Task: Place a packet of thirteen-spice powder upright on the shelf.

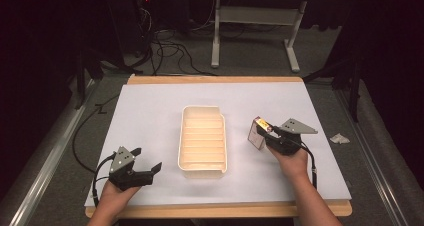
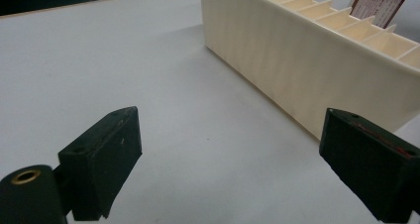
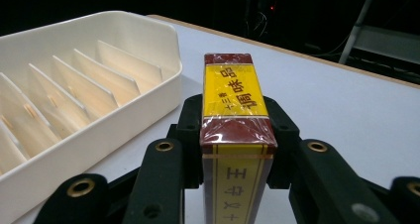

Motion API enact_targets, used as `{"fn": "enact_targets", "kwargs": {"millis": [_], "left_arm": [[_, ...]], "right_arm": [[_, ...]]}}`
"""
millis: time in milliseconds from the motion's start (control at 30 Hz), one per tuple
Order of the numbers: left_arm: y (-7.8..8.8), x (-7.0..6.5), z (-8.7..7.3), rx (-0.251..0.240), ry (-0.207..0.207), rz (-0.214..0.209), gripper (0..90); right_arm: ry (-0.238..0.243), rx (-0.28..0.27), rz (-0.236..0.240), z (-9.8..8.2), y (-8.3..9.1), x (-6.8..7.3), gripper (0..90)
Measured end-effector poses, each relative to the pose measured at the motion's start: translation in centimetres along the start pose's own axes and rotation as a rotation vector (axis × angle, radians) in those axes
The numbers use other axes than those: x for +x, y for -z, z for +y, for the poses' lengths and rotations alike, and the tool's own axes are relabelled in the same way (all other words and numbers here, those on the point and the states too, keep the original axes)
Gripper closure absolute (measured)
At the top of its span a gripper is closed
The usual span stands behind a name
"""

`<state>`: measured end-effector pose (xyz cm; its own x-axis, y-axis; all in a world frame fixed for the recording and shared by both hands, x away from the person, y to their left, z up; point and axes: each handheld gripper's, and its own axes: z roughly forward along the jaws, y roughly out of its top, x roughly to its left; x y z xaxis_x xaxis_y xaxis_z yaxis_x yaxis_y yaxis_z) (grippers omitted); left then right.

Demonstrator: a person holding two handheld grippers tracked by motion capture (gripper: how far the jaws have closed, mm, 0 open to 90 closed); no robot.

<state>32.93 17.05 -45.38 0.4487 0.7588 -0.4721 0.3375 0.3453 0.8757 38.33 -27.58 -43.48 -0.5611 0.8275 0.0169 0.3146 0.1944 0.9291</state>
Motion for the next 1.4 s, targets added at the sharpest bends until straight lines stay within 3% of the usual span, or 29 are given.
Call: {"fn": "enact_targets", "kwargs": {"millis": [133,800,1067,1400], "left_arm": [[0.0,0.0,0.0,-0.001,0.003,-0.001,9.8],[0.0,-0.1,0.0,-0.004,0.002,-0.002,9.9],[0.0,-0.1,0.0,-0.005,0.002,-0.003,10.0],[0.1,-0.2,0.1,-0.009,0.003,-0.006,10.0]], "right_arm": [[-0.013,-0.015,0.003,-0.1,0.1,-0.2,68.6],[0.008,-0.072,0.007,0.6,1.0,-0.1,69.1],[0.025,-0.1,0.025,1.2,1.8,0.3,69.3],[0.032,-0.13,0.081,1.8,2.2,0.7,69.3]]}}
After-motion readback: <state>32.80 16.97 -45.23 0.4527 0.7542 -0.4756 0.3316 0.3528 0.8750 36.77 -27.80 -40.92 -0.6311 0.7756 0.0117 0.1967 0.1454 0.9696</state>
